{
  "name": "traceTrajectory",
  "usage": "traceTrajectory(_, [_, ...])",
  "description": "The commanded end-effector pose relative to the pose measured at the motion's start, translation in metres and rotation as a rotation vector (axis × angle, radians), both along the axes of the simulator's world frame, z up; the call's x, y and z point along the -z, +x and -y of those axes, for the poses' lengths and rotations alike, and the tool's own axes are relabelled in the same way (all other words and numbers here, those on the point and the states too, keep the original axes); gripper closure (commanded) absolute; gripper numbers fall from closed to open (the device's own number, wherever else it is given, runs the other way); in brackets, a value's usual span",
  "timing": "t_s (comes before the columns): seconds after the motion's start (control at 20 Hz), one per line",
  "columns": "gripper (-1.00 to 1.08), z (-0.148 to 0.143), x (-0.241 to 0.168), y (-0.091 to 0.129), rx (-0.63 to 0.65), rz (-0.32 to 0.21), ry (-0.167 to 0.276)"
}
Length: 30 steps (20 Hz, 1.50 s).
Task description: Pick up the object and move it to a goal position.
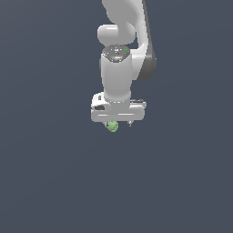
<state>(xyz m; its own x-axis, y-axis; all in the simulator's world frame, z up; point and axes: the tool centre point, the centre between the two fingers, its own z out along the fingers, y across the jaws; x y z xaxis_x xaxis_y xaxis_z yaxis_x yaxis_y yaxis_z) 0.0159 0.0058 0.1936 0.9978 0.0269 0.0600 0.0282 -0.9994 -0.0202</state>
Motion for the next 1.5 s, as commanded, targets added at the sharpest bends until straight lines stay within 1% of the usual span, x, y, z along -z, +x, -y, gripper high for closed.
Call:
traceTrajectory(0.0, [-0.92,0.004,-0.001,0.000,-0.004,0.001,-0.005])
traceTrajectory(0.4, [-0.92,0.004,-0.001,0.000,0.000,0.000,-0.004])
traceTrajectory(0.75, [-0.92,0.006,0.010,-0.008,0.066,-0.007,-0.001])
traceTrajectory(1.1, [-0.92,0.011,0.030,-0.025,0.202,-0.021,0.004])
traceTrajectory(1.45, [-0.92,0.019,0.058,-0.052,0.402,-0.040,0.006])
